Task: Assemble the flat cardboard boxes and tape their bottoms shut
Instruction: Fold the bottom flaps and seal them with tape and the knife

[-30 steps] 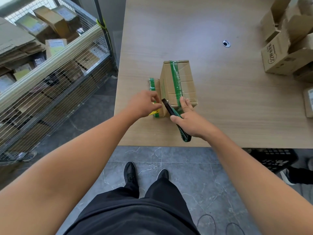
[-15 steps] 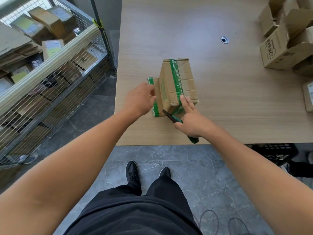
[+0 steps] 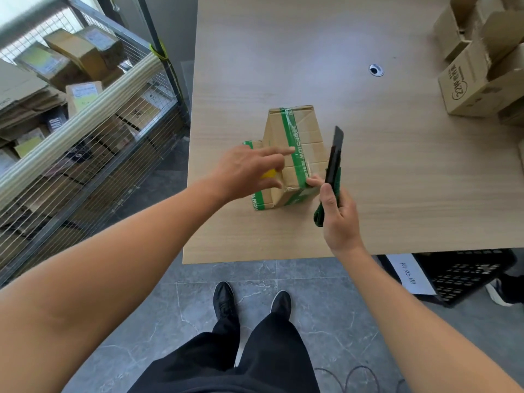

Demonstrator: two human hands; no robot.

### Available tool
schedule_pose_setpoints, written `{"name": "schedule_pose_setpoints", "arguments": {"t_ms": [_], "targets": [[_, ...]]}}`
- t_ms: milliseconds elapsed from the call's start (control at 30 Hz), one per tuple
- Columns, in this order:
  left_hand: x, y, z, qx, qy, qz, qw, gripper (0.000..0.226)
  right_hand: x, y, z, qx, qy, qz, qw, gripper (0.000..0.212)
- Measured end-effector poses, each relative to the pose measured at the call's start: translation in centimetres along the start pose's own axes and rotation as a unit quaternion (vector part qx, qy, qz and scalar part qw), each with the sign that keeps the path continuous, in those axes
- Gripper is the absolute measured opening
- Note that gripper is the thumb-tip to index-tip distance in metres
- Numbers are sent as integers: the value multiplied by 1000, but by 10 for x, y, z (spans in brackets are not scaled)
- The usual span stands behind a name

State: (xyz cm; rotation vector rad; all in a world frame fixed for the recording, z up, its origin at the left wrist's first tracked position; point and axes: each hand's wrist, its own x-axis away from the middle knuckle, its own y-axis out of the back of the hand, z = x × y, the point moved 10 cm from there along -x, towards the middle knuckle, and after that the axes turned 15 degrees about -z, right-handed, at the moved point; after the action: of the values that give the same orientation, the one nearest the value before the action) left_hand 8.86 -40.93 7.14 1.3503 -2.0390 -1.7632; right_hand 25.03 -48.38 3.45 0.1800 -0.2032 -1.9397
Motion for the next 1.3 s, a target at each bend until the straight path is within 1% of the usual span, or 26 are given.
{"name": "schedule_pose_setpoints", "arguments": {"t_ms": [67, 167, 200, 267, 367, 433, 500, 567, 633, 733, 833, 900, 933, 1000, 1067, 1100, 1200, 1300], "targets": [[-4, -7, -1, 5, -22, 10, 1000, 28, -4, 3, -3, -21, 3, -35, 999, 51], [-5, -15, 3, 15, -28, 5, 999, 28, -11, 13, -10, -39, 1, -98, 994, 36], [-5, -17, 4, 17, -26, -3, 1000, 29, -14, 16, -15, -52, -13, -117, 992, 31], [-4, -19, 6, 25, -13, -13, 1000, 29, -18, 19, -25, -63, -58, -137, 987, 33], [-2, -23, 11, 55, 13, 6, 998, 29, -23, 16, -36, -32, -91, -125, 988, 40], [-2, -23, 15, 83, 30, 36, 995, 32, -26, 15, -39, -18, -90, -118, 989, 41], [-5, -20, 17, 98, 42, 50, 993, 35, -27, 20, -39, -12, -79, -135, 988, 45], [-9, -17, 14, 82, 42, 46, 995, 35, -27, 25, -40, -12, -81, -152, 985, 47], [-11, -19, 11, 60, 43, 46, 996, 36, -26, 23, -42, -4, -94, -150, 984, 42], [-12, -23, 9, 42, 53, 51, 996, 37, -22, 18, -47, -9, -109, -134, 985, 42], [-9, -20, 6, 37, 48, 30, 998, 37, -26, 16, -45, 9, -111, -105, 988, 35], [-6, -18, -2, 35, 60, 6, 998, 39, -30, 17, -41, 35, -108, -98, 989, 42], [-4, -20, -7, 32, 80, -1, 996, 40, -30, 21, -38, 45, -105, -111, 987, 48], [0, -29, -19, 28, 141, 1, 990, 43, -25, 37, -34, 57, -109, -183, 975, 54], [3, -35, -34, 43, 185, 17, 982, 43, -10, 53, -38, 46, -137, -247, 958, 52], [3, -36, -38, 60, 199, 33, 978, 42, 0, 56, -41, 30, -161, -253, 953, 51], [10, -24, -32, 107, 232, 83, 963, 34, 31, 54, -49, 9, -209, -226, 952, 53], [16, -2, -14, 112, 227, 122, 960, 22, 47, 40, -44, 4, -206, -181, 962, 62]]}}
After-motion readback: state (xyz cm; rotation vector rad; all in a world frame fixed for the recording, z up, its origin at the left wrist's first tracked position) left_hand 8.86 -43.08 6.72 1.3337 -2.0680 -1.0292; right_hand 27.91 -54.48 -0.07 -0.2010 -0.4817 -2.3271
